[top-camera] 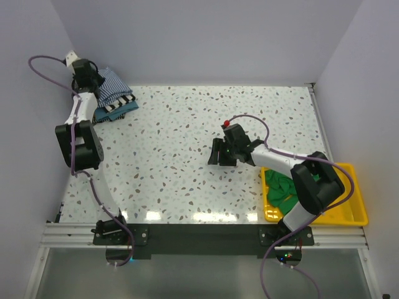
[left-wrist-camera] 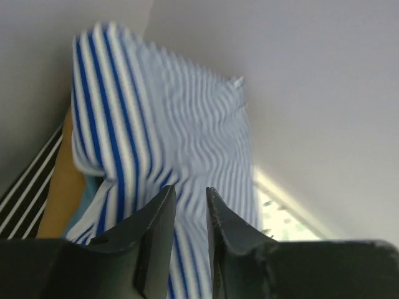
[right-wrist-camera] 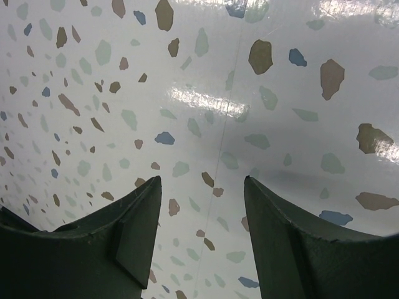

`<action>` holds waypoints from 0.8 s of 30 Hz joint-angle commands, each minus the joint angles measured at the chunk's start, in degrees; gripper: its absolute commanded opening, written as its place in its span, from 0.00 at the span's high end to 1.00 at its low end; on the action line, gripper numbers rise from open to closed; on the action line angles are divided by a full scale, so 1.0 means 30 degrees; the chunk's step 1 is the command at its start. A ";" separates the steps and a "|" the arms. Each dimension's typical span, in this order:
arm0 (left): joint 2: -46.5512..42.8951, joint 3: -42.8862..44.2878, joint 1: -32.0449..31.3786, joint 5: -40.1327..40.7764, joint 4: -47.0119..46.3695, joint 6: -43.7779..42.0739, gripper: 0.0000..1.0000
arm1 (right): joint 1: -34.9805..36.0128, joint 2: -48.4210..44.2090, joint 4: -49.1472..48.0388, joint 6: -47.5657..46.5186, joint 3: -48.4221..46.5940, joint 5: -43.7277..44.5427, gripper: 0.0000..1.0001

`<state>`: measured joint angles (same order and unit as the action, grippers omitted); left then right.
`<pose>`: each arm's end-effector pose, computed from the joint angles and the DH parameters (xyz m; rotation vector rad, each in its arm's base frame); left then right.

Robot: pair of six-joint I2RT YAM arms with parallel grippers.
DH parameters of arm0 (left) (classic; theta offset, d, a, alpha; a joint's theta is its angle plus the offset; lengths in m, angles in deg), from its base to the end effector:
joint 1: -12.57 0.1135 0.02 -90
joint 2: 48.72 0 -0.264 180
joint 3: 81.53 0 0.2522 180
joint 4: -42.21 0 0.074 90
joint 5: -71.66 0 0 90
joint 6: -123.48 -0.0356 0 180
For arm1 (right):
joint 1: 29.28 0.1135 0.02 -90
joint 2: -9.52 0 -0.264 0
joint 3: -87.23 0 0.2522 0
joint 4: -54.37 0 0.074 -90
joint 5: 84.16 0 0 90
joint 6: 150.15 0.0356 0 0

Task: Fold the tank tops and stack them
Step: Grab the tank top from the pile

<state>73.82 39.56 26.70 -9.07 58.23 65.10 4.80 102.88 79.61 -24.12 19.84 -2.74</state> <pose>0.5011 0.1321 0.2969 -0.8288 1.6785 -0.0587 0.2709 0.1897 0.1815 -0.0243 2.5878 0.6820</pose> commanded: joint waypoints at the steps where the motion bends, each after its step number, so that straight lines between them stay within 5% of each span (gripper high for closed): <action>1: 0.1602 -0.0766 0.0767 -0.0254 0.0122 0.1617 0.70 | 0.0093 -0.0037 -0.0635 0.0002 0.0443 -0.0246 0.41; 7: 0.0872 -0.3460 0.0973 0.2533 -0.0137 0.2674 0.71 | 0.0093 -0.0007 -0.0752 0.0031 0.0707 -0.0305 0.41; 16: 0.0171 -0.2905 0.1003 -0.0131 -0.1281 0.1796 0.56 | 0.0093 -0.0475 -0.0256 -0.0145 0.0415 -0.0042 0.41; 24: -0.4747 -0.4483 0.0214 -0.2682 -0.0872 0.3431 0.46 | 0.0064 -0.2553 0.2555 -0.0438 -0.1165 0.2676 0.41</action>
<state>69.69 27.78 28.63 -13.35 58.19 72.53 4.87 99.95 83.87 -24.47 20.56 0.49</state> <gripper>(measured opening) 0.535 0.591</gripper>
